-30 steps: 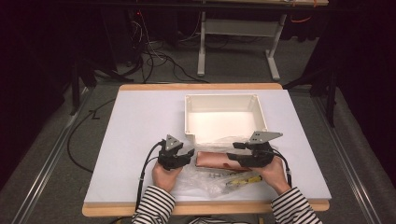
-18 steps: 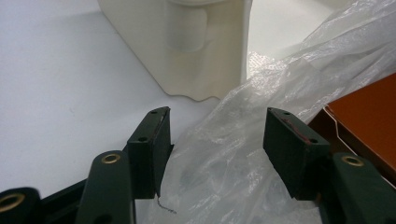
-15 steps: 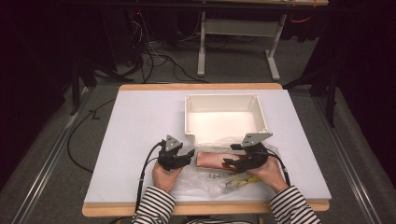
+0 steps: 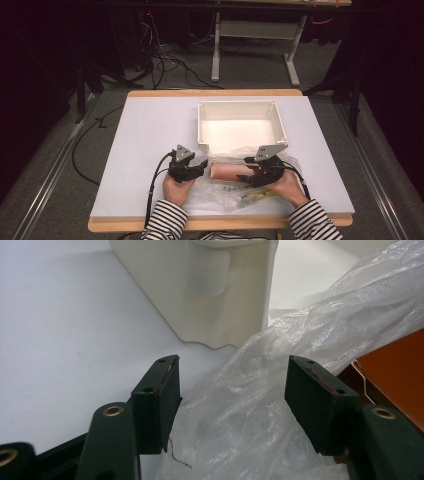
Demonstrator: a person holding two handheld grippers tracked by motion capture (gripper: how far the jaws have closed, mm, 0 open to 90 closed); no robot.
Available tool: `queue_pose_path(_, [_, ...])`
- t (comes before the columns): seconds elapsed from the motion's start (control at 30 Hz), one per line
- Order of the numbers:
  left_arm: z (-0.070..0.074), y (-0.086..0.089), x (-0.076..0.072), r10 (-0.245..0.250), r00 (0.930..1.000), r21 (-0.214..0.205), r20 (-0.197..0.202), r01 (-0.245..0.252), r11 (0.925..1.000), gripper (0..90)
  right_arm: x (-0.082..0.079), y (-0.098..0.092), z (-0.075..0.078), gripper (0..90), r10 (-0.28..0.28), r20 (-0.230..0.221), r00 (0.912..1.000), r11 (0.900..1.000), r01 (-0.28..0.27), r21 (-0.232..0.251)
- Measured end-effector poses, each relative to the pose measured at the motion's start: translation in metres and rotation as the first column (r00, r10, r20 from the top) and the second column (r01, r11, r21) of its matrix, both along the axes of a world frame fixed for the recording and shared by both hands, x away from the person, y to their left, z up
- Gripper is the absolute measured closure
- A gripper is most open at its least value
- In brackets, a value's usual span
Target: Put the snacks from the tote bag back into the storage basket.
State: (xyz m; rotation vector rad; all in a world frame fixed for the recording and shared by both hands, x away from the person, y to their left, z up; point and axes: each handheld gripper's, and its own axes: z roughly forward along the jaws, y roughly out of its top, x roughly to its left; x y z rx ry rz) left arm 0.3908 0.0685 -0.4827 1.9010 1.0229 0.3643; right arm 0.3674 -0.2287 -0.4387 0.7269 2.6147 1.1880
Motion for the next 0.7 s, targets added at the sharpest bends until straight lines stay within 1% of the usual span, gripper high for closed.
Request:
queue_pose_path(0.07, [0.0,-0.0001,0.0,0.0,1.0,0.001,0.0,0.0,1.0,39.5,-0.001,0.002,0.0,30.0,0.018,-0.009,0.9998,0.9998,-0.018,-0.007])
queue_pose_path(0.1, [-0.0001,-0.0001,0.0,0.0,1.0,0.001,0.0,0.0,1.0,39.5,-0.0013,0.0044,-0.0017,27.7,0.031,0.003,0.9995,0.9983,-0.031,-0.048])
queue_pose_path(0.17, [-0.0002,0.0,0.0002,0.002,1.0,-0.001,0.0,-0.002,1.0,39.4,-0.0025,0.0078,-0.0049,26.3,0.038,0.0,0.9993,0.9957,-0.038,-0.084])
queue_pose_path(0.23, [-0.0002,0.0,0.0002,0.001,1.0,-0.002,0.0,-0.001,1.0,39.2,-0.003,0.0092,-0.0062,26.6,0.044,-0.002,0.999,0.995,-0.044,-0.09])
queue_pose_path(0.27, [-0.0003,-0.0002,0.0002,0.002,1.0,-0.003,-0.003,-0.002,1.0,39.2,-0.0023,0.0092,-0.0069,26.6,0.042,0.0,0.9991,0.9959,-0.042,-0.08])
queue_pose_path(0.3, [-0.0003,-0.0002,0.0002,0.002,1.0,-0.003,-0.003,-0.002,1.0,39.1,-0.0023,0.0092,-0.0069,26.6,0.042,0.0,0.9991,0.9959,-0.042,-0.08])
queue_pose_path(0.5, [-0.0004,0.0003,0.0006,0.004,1.0,-0.003,-0.008,-0.004,1.0,39.1,-0.0024,0.0096,-0.0081,27.3,0.039,-0.001,0.9992,0.9951,-0.039,-0.091])
queue_pose_path(0.6, [-0.0005,0.0004,0.0009,0.005,0.9999,-0.004,-0.012,-0.005,1.0,39.1,-0.003,0.007,-0.0075,29.0,0.035,-0.006,0.9994,0.9946,-0.036,-0.098])
queue_pose_path(0.7, [-0.0005,0.0005,0.0012,0.006,0.9999,-0.004,-0.014,-0.006,1.0,39.1,-0.0041,0.0052,-0.0076,29.7,0.03,-0.002,0.9995,0.9951,-0.031,-0.094])
